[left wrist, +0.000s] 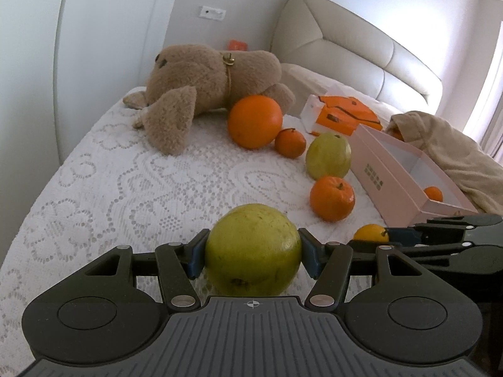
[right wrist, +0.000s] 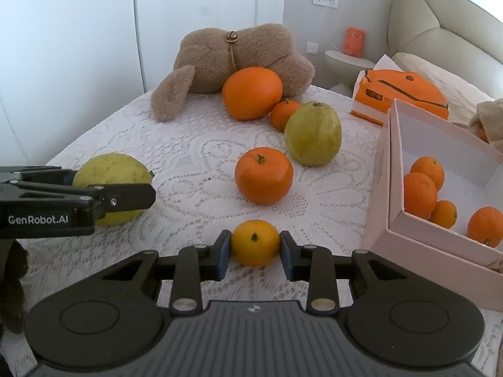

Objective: Organize fruits
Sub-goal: 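Carry the pear and tangerine into the pink box and open both grippers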

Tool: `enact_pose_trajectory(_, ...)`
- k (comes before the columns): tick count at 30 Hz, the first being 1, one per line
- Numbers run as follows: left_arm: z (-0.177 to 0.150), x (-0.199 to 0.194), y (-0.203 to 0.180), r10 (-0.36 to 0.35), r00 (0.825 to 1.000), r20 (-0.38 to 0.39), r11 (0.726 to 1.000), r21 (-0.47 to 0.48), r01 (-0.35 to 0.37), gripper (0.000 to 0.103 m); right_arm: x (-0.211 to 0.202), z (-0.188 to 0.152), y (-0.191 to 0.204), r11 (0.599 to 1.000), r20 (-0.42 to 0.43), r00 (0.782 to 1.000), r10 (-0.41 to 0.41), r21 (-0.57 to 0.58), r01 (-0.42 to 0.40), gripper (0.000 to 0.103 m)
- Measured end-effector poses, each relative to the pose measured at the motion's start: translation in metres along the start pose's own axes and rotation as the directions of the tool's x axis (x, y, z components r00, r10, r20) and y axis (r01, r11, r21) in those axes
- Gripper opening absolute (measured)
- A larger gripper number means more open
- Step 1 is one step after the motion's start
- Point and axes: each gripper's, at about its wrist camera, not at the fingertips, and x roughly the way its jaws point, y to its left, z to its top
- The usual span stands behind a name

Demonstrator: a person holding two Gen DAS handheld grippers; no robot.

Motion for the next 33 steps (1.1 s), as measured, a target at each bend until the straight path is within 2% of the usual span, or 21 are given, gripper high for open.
enact_pose_trajectory(3, 0.019, -0.004, -0.007, 0.000, 1.000, 0.021, 1.000, 0.003, 0.000, 0.064, -0.007, 0.011, -0.007, 0.999, 0.023, 1.000, 0.016, 0.027, -0.016, 0.032)
enact_pose_trajectory(6, 0.060, -0.018, -0.029, -0.042, 0.993, 0.111, 0.998, 0.047, 0.037, 0.064, -0.040, 0.043, -0.020, 0.998, 0.138, 0.990, 0.029, 0.051, -0.036, 0.032)
enact_pose_trajectory(9, 0.109, -0.031, -0.069, -0.116, 0.967, 0.226, 0.987, 0.131, 0.088, 0.064, -0.092, 0.094, -0.044, 0.999, 0.290, 0.957, -0.014, 0.049, 0.000, 0.032)
enact_pose_trajectory(11, 0.139, -0.030, -0.099, -0.207, 0.946, 0.250, 0.972, 0.165, 0.169, 0.064, -0.125, 0.130, -0.066, 0.996, 0.358, 0.930, -0.082, 0.063, 0.064, 0.032)
enact_pose_trajectory(14, 0.169, -0.007, -0.140, -0.333, 0.923, 0.193, 0.937, 0.173, 0.302, 0.065, -0.159, 0.164, -0.104, 0.973, 0.401, 0.887, -0.228, 0.131, 0.191, 0.032)
enact_pose_trajectory(16, 0.177, 0.025, -0.166, -0.392, 0.915, 0.095, 0.913, 0.158, 0.375, 0.065, -0.172, 0.170, -0.129, 0.948, 0.405, 0.859, -0.315, 0.181, 0.262, 0.032)
enact_pose_trajectory(17, 0.176, 0.043, -0.178, -0.406, 0.913, 0.040, 0.905, 0.151, 0.397, 0.065, -0.174, 0.170, -0.143, 0.936, 0.391, 0.853, -0.345, 0.208, 0.283, 0.032)
enact_pose_trajectory(20, 0.158, 0.108, -0.214, -0.412, 0.897, -0.161, 0.890, 0.141, 0.434, 0.065, -0.163, 0.160, -0.182, 0.913, 0.310, 0.872, -0.379, 0.281, 0.296, 0.032)
enact_pose_trajectory(23, 0.133, 0.155, -0.240, -0.374, 0.886, -0.274, 0.891, 0.159, 0.425, 0.064, -0.132, 0.142, -0.215, 0.896, 0.207, 0.905, -0.371, 0.334, 0.291, 0.032)
enact_pose_trajectory(26, 0.115, 0.186, -0.257, -0.318, 0.890, -0.326, 0.895, 0.206, 0.395, 0.065, -0.099, 0.126, -0.240, 0.875, 0.113, 0.924, -0.365, 0.379, 0.300, 0.032)
enact_pose_trajectory(29, 0.104, 0.205, -0.265, -0.261, 0.897, -0.356, 0.886, 0.282, 0.369, 0.064, -0.076, 0.117, -0.252, 0.868, 0.054, 0.934, -0.352, 0.392, 0.304, 0.032)
enact_pose_trajectory(32, 0.108, 0.206, -0.263, -0.262, 0.906, -0.332, 0.888, 0.284, 0.361, 0.065, -0.065, 0.110, -0.257, 0.874, 0.038, 0.942, -0.333, 0.386, 0.294, 0.032)
enact_pose_trajectory(33, 0.110, 0.202, -0.258, -0.269, 0.914, -0.304, 0.890, 0.284, 0.356, 0.065, -0.063, 0.109, -0.257, 0.876, 0.036, 0.943, -0.331, 0.383, 0.293, 0.032)
